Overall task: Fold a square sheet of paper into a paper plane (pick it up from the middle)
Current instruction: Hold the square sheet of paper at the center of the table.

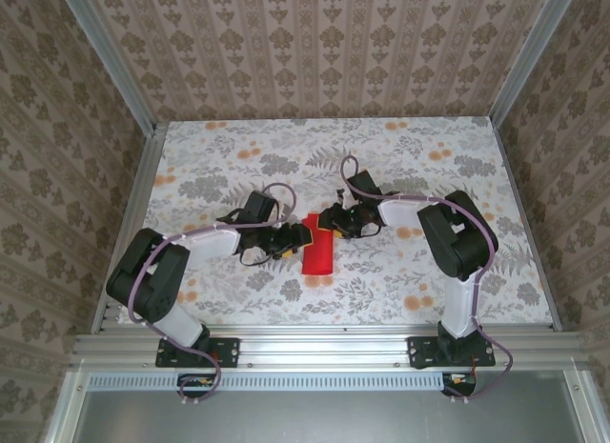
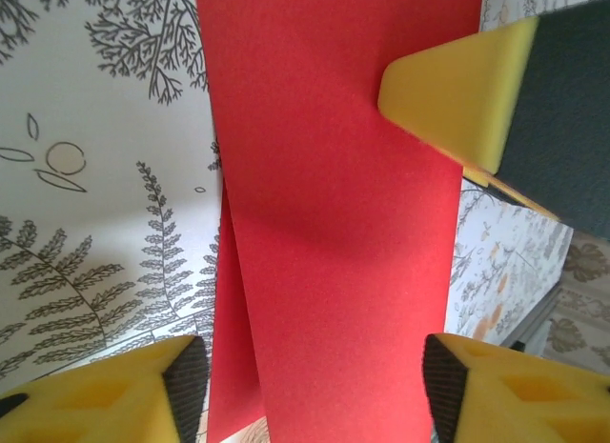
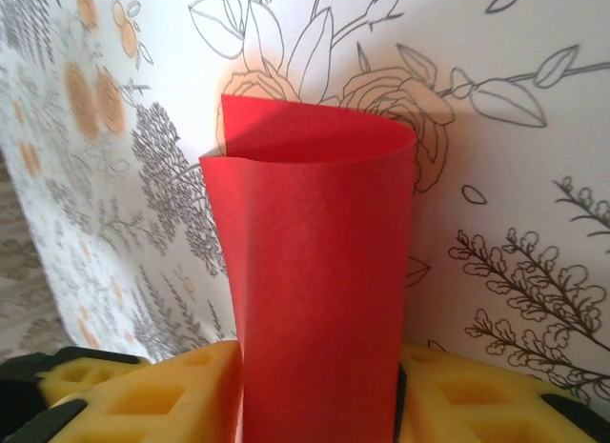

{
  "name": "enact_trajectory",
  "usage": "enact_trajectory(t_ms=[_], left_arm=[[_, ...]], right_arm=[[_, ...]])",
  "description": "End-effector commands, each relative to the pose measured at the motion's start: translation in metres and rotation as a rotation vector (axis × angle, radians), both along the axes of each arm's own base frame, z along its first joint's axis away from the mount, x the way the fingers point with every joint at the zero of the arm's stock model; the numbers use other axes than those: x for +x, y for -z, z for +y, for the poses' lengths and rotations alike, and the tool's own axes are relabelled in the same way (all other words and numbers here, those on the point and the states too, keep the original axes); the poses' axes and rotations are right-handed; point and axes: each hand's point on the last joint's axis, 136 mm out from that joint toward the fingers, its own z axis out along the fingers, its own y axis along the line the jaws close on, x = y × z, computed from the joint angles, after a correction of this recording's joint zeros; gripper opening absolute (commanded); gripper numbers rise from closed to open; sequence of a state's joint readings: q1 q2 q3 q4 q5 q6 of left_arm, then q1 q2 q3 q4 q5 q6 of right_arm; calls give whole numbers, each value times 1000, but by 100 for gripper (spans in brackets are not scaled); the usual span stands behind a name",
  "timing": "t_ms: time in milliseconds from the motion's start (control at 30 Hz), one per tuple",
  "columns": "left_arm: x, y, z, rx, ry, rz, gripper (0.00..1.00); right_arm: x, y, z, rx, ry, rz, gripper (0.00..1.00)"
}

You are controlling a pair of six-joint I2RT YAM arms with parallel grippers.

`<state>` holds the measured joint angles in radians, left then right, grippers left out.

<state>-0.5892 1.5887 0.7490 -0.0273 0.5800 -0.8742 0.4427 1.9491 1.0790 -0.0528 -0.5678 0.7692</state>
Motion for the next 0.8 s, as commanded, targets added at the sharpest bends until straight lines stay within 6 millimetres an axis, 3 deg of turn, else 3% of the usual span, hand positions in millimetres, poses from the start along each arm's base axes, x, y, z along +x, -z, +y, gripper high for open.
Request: enact_trajectory(t_ms=[0, 333, 767], left_arm=[[-9, 2, -7, -51, -3, 63, 69], [-14, -3, -20, -183, 12, 111, 71], [-7, -2, -12, -238, -57, 88, 46]], right_arm=[[4, 11, -9, 22, 68, 20, 46], [6, 10, -9, 76, 90, 28, 49], [8, 9, -13, 109, 112, 35, 50]])
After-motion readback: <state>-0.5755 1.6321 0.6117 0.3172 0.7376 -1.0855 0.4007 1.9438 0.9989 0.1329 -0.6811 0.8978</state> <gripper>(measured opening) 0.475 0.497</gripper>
